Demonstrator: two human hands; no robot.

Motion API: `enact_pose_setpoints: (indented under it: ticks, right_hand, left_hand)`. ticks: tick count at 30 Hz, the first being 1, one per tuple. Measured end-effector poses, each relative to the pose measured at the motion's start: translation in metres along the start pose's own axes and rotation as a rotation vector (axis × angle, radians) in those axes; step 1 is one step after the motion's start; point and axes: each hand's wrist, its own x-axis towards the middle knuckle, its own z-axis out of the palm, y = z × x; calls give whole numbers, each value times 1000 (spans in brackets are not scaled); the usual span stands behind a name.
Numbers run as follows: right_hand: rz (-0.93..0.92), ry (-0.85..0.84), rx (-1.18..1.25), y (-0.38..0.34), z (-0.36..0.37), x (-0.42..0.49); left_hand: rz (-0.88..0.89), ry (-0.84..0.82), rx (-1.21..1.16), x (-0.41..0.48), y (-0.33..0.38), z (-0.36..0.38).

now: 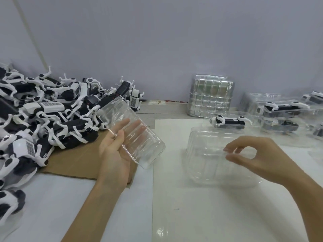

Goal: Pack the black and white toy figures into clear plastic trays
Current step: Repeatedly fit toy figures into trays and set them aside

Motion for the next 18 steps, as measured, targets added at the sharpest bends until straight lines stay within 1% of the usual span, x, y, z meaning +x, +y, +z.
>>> enact_pose_setpoints:
  ticks: [6,7,10,13,14,16,17,18]
  right_hand:
    - [-96,353,-33,-4,-2,6]
    - [-89,377,-53,-5,-1,6]
    - [-98,361,-75,-8,2,7]
    - [-133,499,-113,-12,5,5]
    - [-136,502,-92,-13,5,6]
    - [-134,434,-57,-15,5,6]
    - [-136,440,-66,-16,7,6]
    - [-135,480,-61,-15,7,6]
  left_hand:
    - [10,20,1,-1,0,2]
    - [13,17,-9,-1,0,2]
    - [26,10,-45,-2,-1,3]
    - [34,-9,-42,-2,-1,2]
    - [40,-12,-45,-1,-1,2]
    - [50,-14,-47,-1,-3,1]
    - [55,-15,-46,0,-4,1]
    - [58,-19,-45,0,-4,1]
